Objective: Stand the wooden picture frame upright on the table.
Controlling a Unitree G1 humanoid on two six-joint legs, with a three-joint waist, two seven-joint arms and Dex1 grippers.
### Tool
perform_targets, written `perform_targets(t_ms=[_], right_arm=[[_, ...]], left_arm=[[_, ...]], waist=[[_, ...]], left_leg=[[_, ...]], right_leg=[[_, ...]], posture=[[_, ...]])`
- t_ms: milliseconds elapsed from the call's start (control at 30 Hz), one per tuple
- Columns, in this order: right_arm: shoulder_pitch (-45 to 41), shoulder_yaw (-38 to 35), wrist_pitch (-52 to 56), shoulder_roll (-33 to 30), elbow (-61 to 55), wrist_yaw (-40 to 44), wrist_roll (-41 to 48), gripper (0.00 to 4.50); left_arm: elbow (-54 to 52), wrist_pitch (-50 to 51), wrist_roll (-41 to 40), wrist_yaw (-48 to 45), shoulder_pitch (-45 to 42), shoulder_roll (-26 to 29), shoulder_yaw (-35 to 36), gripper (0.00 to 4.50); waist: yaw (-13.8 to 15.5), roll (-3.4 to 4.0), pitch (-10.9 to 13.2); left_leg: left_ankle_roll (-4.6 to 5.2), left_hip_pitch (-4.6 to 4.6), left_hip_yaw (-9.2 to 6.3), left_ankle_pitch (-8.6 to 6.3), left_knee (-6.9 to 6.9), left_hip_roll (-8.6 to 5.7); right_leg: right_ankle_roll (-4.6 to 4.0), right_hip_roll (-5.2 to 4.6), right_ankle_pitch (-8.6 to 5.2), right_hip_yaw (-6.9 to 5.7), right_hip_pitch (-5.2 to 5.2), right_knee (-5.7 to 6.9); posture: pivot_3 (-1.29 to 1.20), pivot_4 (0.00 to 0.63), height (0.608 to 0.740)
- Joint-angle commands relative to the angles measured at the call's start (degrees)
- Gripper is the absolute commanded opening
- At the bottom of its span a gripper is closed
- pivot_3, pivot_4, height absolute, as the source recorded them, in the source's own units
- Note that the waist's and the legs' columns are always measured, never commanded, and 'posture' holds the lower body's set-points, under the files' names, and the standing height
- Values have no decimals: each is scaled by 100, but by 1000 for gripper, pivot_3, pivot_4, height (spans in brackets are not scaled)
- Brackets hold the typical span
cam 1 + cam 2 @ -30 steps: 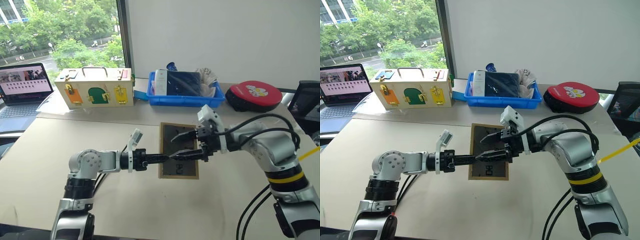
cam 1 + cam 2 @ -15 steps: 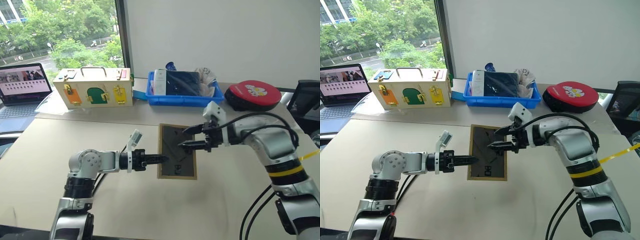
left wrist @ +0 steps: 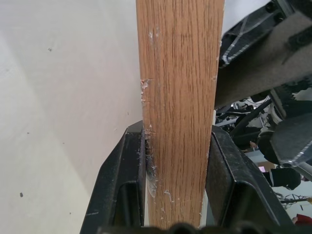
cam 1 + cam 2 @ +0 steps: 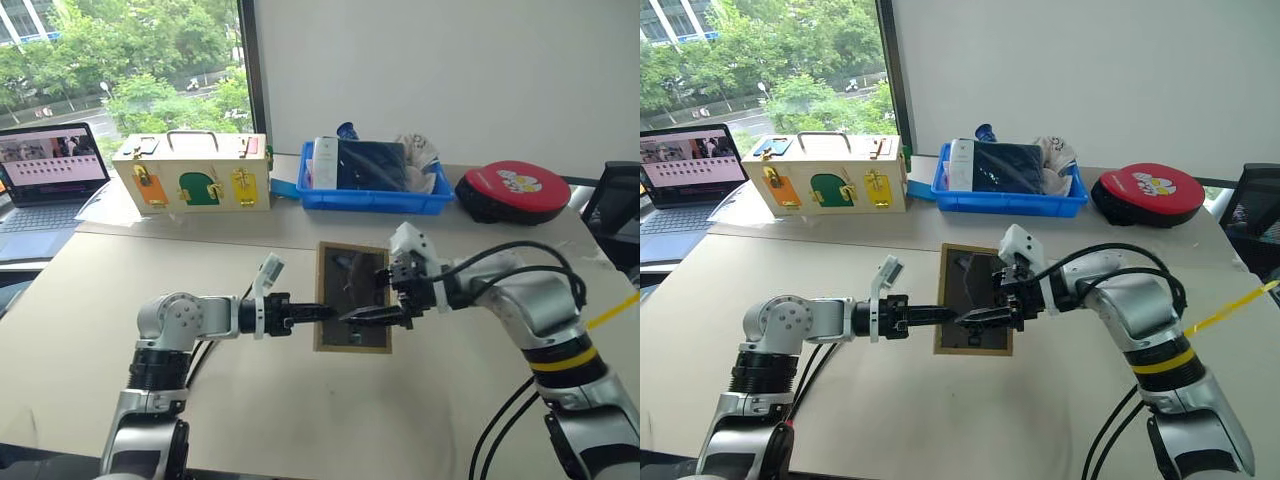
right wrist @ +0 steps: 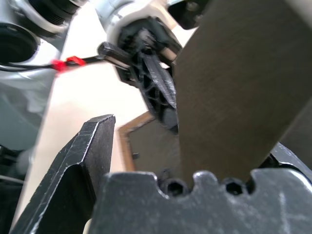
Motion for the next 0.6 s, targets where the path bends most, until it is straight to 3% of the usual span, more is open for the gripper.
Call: perform_targets(t_ms=[33, 133, 267, 400, 500, 600], right_arm=[[544, -563, 332, -428, -729, 270, 678, 3859], [900, -378, -88, -632, -790, 39, 162, 3859], [1049, -374, -977, -639, -44, -440, -689, 3859], [1086, 106, -3727, -965, 1570, -1337, -2718, 3859], [1151, -361, -5257, -862, 2328, -1669, -2847, 3859], [1151, -572, -6094, -880, 2617, -1784, -2921, 3859]], left_arm=[[-244, -67, -180, -22, -24, -43, 198, 1142], [-236, -39, -201, 41, 31, -128, 176, 1142], [-221, 115, -323, 154, 1, -289, 215, 1142], [261, 606, -578, 442, -258, -515, 715, 1142], [606, 936, -641, 557, -487, -578, 1019, 1142], [794, 1141, -646, 647, -642, -625, 1226, 1142]], waist=[[22, 0, 0], [15, 0, 0], [-63, 0, 0], [-64, 0, 0], [2, -1, 0], [-34, 2, 1]], left_leg=[[0, -1, -1, 0, 1, 0], [1, 0, -1, 0, 0, 1], [4, 3, -1, 4, 7, 1], [5, 3, -1, 5, 16, -2], [5, -4, -1, 5, 17, -7], [4, -5, -1, 6, 7, -10]], right_leg=[[0, 0, 0, -2, 1, 0], [0, 1, 0, -1, -1, 0], [0, 2, 1, 1, -2, 11], [4, 1, 2, 3, -1, 13], [6, -4, 3, 0, -3, 7], [7, -6, 2, 3, -6, 6]], posture=[[0, 150, 740], [0, 150, 740], [0, 150, 740], [0, 150, 740], [0, 150, 740], [0, 150, 740]])
